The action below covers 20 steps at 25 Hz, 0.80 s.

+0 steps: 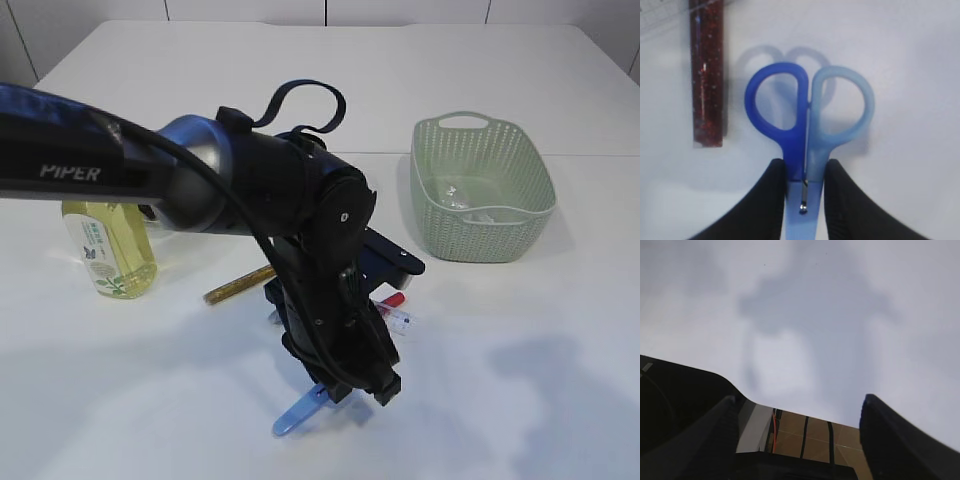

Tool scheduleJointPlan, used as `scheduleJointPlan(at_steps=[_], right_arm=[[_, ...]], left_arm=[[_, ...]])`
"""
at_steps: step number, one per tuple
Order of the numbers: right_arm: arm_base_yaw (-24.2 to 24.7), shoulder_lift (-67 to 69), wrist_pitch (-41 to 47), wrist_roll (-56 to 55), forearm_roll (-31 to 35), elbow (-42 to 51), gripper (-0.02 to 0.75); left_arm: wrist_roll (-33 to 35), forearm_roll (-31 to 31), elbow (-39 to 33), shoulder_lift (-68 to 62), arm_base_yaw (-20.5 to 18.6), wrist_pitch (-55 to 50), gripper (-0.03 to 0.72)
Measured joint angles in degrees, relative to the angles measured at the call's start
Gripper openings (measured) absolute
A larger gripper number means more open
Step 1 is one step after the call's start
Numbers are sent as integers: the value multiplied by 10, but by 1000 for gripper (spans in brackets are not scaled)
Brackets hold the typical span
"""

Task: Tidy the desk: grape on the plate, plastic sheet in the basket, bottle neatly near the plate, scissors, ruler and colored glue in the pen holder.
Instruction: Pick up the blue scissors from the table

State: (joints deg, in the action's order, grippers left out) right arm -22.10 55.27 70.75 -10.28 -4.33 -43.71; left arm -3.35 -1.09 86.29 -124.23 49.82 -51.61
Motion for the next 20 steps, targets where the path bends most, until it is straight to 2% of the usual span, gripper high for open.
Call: scheduleJointPlan(at_steps=[9, 20], right_arm=[[0, 0, 0, 0, 0, 0, 583], [0, 0, 0, 0, 0, 0, 583]], left_arm=[[-17, 11, 0, 36, -1, 0, 174], [-29, 17, 0, 78, -55, 45, 174]])
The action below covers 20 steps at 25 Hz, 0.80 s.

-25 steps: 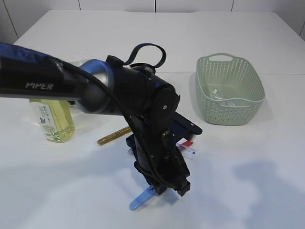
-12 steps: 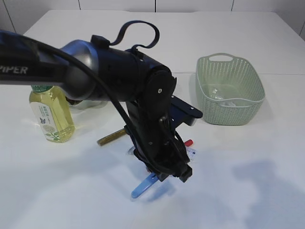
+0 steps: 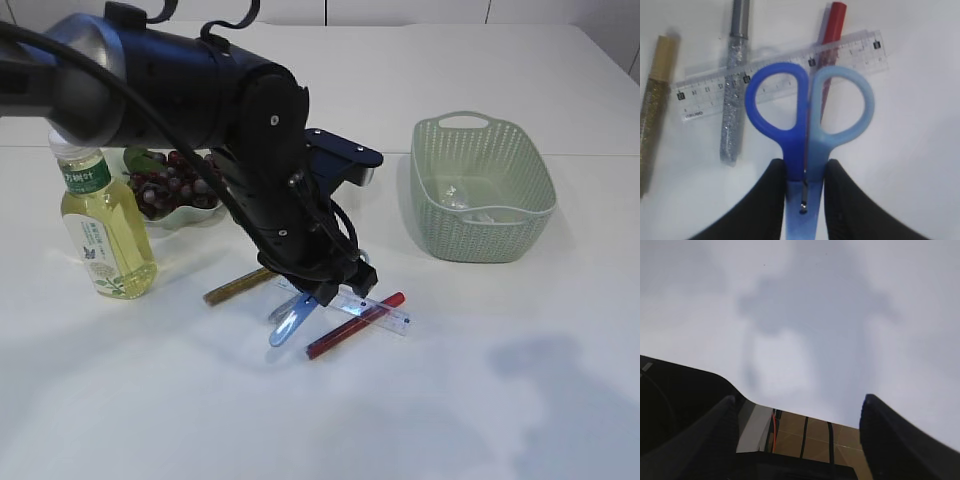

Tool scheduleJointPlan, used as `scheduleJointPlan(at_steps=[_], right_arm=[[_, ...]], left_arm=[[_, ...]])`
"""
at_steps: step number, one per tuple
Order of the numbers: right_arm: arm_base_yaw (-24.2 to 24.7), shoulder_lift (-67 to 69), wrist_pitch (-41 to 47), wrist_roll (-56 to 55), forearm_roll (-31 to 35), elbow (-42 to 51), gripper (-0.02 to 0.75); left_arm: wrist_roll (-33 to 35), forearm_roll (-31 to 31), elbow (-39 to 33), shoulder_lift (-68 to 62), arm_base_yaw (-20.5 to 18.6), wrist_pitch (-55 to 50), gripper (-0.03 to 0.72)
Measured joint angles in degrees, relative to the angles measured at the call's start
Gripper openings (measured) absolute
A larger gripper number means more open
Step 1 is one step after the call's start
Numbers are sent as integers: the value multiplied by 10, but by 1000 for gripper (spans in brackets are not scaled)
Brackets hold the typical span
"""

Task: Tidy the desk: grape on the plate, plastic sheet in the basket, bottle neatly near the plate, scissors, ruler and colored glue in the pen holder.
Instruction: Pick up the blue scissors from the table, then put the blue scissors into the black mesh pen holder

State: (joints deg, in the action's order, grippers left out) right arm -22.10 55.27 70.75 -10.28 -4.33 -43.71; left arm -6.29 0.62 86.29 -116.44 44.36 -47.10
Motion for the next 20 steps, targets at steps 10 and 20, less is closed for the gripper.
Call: scheduleJointPlan(at_steps=[10, 20], right_arm=[[0, 0, 0, 0, 0, 0, 583], [0, 0, 0, 1, -3, 0, 583]], left_arm=[[0, 19, -2, 10, -11, 91, 174], [-1, 51, -2, 28, -21, 237, 174]])
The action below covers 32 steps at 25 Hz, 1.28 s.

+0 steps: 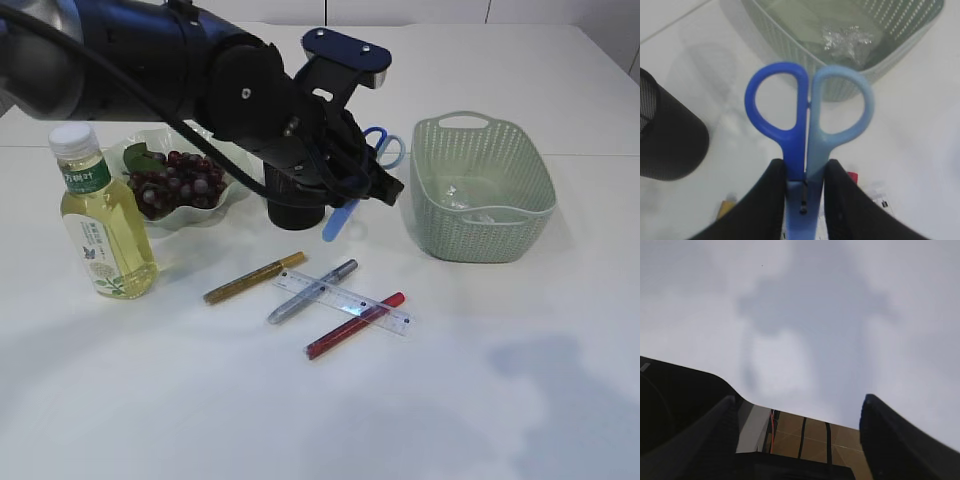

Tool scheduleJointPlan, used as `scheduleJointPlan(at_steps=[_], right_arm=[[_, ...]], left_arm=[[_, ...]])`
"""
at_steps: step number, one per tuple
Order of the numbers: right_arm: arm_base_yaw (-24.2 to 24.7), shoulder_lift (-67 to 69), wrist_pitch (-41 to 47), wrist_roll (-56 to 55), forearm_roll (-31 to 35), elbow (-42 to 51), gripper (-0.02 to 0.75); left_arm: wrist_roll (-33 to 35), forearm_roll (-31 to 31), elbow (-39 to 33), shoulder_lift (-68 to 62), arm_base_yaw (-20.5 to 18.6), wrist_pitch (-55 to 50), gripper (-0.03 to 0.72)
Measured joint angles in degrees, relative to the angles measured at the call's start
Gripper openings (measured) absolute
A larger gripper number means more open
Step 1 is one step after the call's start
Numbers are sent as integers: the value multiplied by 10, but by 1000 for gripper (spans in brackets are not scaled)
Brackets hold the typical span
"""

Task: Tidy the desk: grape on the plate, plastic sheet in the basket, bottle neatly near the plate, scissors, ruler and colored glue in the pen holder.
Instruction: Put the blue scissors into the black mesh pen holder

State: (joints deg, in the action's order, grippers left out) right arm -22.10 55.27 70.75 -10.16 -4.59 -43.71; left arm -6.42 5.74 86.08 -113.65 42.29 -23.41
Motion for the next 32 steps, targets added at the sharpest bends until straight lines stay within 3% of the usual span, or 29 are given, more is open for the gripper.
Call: scheduleJointPlan(at_steps=[18, 25, 32], right_arm=[[0, 0, 0, 0, -14, 0, 583], [0, 0, 0, 0, -23, 0, 583], [0, 0, 0, 1, -30, 0, 583]], left_arm=[[0, 2, 0, 0, -100, 276, 174], [0, 2, 0, -8, -109, 370, 174], [0, 3, 0, -36, -121, 387, 174]])
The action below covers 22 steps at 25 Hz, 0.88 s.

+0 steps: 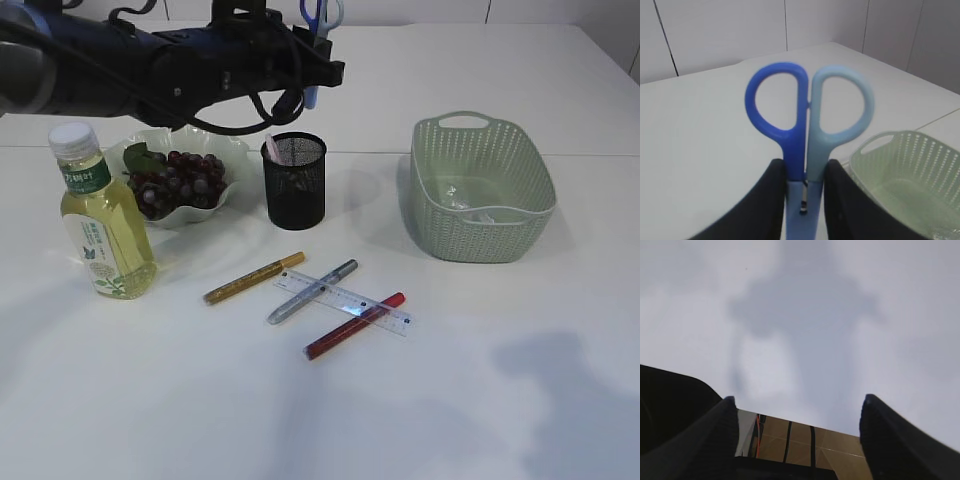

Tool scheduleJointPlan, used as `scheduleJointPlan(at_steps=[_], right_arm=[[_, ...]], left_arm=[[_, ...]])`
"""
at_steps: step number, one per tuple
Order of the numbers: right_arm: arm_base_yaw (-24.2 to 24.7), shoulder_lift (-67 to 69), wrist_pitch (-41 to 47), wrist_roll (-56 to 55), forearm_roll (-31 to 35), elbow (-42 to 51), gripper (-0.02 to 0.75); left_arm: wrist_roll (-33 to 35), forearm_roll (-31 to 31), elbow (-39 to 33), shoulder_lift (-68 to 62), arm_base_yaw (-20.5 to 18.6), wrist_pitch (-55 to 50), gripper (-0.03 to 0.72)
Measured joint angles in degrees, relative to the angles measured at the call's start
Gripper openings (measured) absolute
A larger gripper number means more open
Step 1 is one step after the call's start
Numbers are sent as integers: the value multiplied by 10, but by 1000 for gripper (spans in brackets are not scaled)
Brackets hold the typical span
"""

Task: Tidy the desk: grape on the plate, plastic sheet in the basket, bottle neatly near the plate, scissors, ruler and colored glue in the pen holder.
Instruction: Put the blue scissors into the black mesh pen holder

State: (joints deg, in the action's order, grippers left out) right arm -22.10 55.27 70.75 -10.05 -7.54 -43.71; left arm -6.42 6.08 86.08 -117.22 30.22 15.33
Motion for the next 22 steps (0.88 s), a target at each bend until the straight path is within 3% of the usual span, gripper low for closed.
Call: scheduleJointPlan(at_steps=[22], right_arm=[[0, 0, 0, 0, -2, 0, 583]], left_arm=[[0, -13, 0, -84, -27, 40, 174]])
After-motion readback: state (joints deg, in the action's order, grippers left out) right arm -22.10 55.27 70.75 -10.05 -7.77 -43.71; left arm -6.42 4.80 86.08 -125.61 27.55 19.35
